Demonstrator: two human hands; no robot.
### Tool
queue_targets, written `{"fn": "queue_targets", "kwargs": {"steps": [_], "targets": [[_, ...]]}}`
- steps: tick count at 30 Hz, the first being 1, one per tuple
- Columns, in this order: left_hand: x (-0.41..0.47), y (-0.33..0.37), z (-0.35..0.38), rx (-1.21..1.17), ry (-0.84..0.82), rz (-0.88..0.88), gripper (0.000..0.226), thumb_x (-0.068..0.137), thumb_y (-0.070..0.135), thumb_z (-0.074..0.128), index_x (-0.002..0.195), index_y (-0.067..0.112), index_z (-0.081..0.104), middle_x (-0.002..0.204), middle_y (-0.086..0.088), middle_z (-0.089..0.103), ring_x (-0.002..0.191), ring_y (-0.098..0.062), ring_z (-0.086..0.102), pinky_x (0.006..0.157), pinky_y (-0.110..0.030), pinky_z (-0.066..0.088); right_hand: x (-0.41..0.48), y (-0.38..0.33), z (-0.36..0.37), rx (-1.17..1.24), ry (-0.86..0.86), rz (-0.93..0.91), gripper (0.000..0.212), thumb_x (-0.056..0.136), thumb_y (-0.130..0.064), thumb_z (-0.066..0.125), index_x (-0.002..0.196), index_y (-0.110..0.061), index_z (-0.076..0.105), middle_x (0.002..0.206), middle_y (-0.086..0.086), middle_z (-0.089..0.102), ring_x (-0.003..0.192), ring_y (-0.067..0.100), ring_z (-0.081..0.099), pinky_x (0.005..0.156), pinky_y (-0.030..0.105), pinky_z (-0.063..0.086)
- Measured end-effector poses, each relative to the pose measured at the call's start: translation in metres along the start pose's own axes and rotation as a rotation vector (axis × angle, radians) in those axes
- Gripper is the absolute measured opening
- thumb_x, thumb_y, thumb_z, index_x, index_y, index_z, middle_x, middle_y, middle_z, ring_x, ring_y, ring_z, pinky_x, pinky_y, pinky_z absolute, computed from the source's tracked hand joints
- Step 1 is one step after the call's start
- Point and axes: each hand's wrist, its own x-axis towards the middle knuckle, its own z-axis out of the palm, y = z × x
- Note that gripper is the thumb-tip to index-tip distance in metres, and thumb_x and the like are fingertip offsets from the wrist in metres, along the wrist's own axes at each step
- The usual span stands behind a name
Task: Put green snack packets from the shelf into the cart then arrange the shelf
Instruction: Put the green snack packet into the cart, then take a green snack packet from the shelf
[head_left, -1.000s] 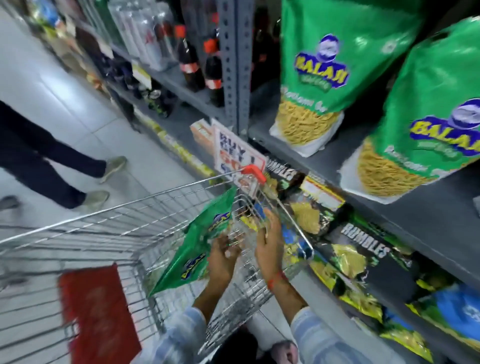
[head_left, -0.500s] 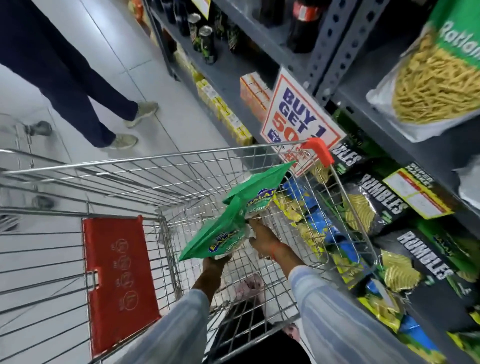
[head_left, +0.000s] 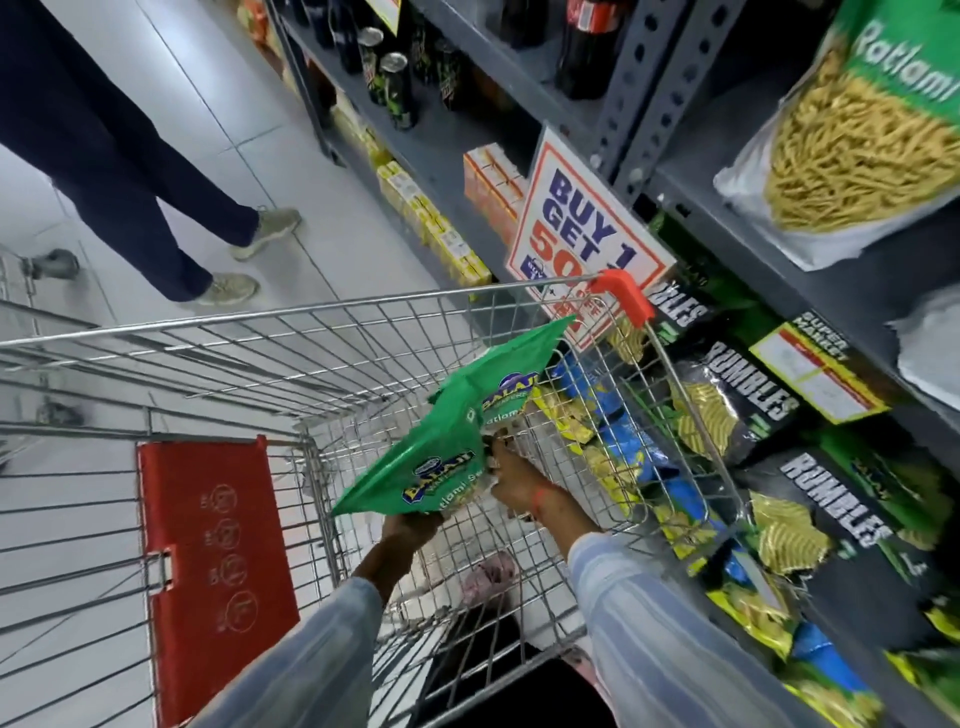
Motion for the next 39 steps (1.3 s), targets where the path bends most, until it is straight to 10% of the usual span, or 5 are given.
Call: {"fn": "queue_targets", "kwargs": {"steps": [6, 9, 20, 31, 39], "targets": [[-0.02, 0.026, -0.011, 0.121, -0.047, 0.161, 0.025, 0.094, 0.011, 0.036, 0.07, 0.01, 0.044, 0.066, -0.016, 0.058, 0.034, -0.016, 0.061, 0.033, -0.014, 0.043, -0.052, 0.003, -0.026, 0.112, 0.207, -0.067, 0.058, 0.072, 0.004, 0.055, 0.125, -0.017, 0.045, 0.118, 0.009, 0.064, 0.101, 0.026, 0.061, 0.064, 0.026, 0.051], [-0.071, 0.051, -0.003, 0.356, -0.051, 0.25, 0.028, 0.089, 0.027, 0.045, 0.064, 0.014, 0.045, 0.065, -0.003, 0.051, 0.033, -0.01, 0.058, 0.038, -0.011, 0.039, -0.092, 0.004, -0.044, 0.243, 0.31, -0.128, 0.06, 0.068, 0.005, 0.067, 0.122, -0.012, 0.047, 0.11, 0.008, 0.061, 0.099, 0.028, 0.061, 0.085, 0.044, 0.054], [-0.239, 0.151, 0.094, 0.73, -0.069, 0.813, 0.041, 0.068, 0.021, 0.078, 0.1, 0.0, 0.063, 0.099, -0.015, 0.07, 0.097, -0.028, 0.067, 0.08, -0.035, 0.052, -0.304, 0.022, -0.129, 0.608, 0.637, -0.34, 0.037, 0.07, 0.02, 0.062, 0.076, -0.014, 0.051, 0.058, -0.01, 0.061, 0.04, -0.01, 0.056, 0.043, 0.004, 0.042], [-0.349, 0.158, 0.256, 0.946, -0.37, 1.152, 0.043, 0.064, 0.031, 0.071, 0.091, -0.002, 0.063, 0.094, -0.028, 0.07, 0.091, -0.037, 0.069, 0.075, -0.046, 0.057, -0.438, 0.132, -0.184, 0.565, 1.173, -0.258, 0.05, 0.076, 0.015, 0.06, 0.119, -0.01, 0.055, 0.056, -0.031, 0.067, 0.049, -0.012, 0.057, 0.053, 0.006, 0.047], [-0.366, 0.16, 0.366, 0.875, -0.577, 1.068, 0.036, 0.074, 0.017, 0.075, 0.101, -0.004, 0.063, 0.092, -0.025, 0.071, 0.069, -0.026, 0.072, 0.067, -0.039, 0.059, -0.456, 0.168, -0.226, 0.806, 1.455, -0.239, 0.057, 0.08, 0.021, 0.046, 0.125, -0.012, 0.037, 0.107, 0.01, 0.051, 0.098, 0.025, 0.047, 0.05, 0.006, 0.044]]}}
